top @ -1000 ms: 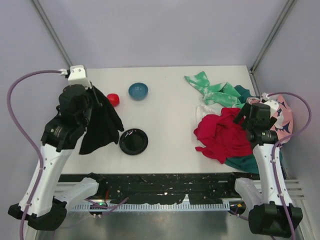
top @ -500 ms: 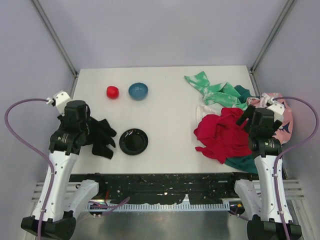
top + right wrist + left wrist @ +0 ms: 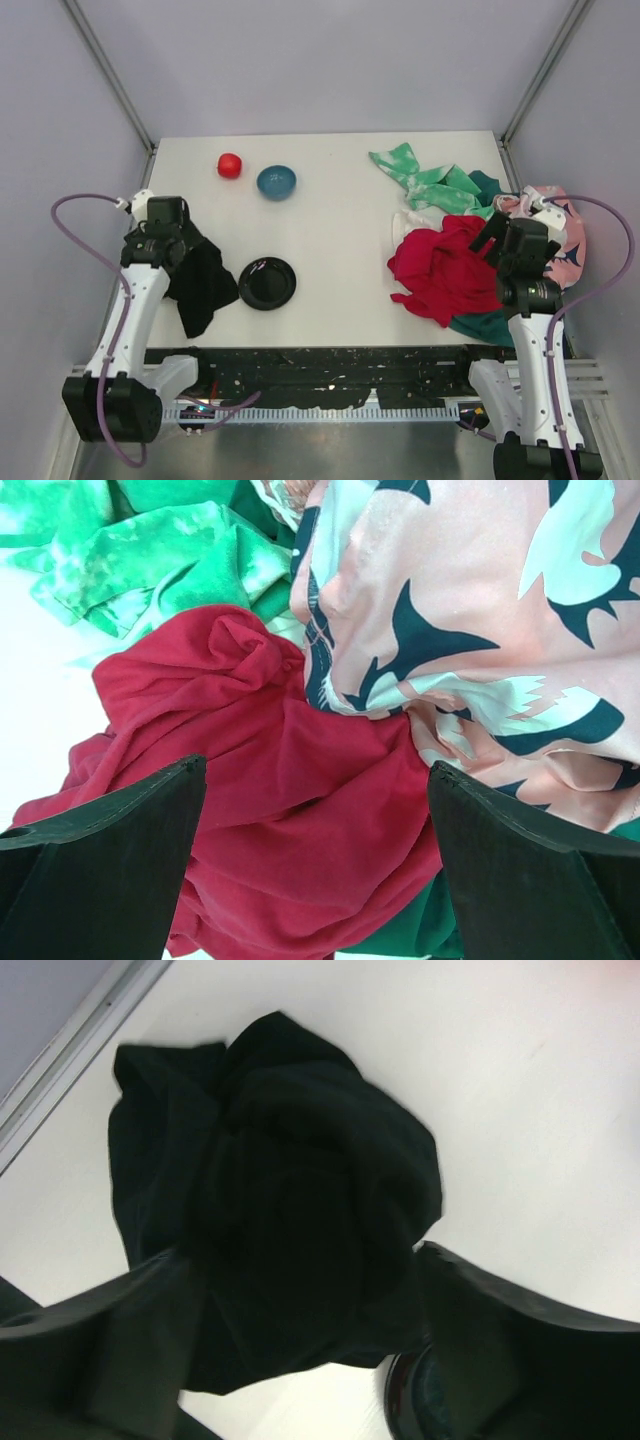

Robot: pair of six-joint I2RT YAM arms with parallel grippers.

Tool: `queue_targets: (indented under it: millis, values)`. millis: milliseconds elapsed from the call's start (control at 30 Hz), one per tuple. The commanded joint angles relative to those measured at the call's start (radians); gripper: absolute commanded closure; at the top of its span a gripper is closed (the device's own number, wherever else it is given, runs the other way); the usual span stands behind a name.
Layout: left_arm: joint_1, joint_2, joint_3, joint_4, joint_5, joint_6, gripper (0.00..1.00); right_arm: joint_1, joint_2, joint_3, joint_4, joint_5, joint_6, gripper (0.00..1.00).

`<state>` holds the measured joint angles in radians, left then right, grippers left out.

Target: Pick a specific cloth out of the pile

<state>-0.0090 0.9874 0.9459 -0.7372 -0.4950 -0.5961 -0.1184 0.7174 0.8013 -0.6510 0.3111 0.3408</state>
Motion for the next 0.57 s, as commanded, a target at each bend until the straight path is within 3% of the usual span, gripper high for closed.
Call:
queue_targets:
  millis: [0,133,367,533]
  values:
    - [0.004,0.094,0.095,-0.032,0.053,-0.047,0.01,0.006,-0.065,-0.001,0.083,-0.046,-0.017,0.05]
    - [0.004,0.077,0.129,-0.07,0.053,-0.042,0.0,0.005,-0.11,-0.004,0.131,-0.096,-0.02,0.05]
    - [0.004,-0.137,0.054,0.035,0.156,-0.027,0.01,0.005,-0.159,-0.02,0.151,-0.107,-0.031,0.05]
    - [0.004,-0.208,0.039,0.033,0.188,-0.016,0.0,0.005,-0.188,-0.04,0.175,-0.101,-0.029,0.05]
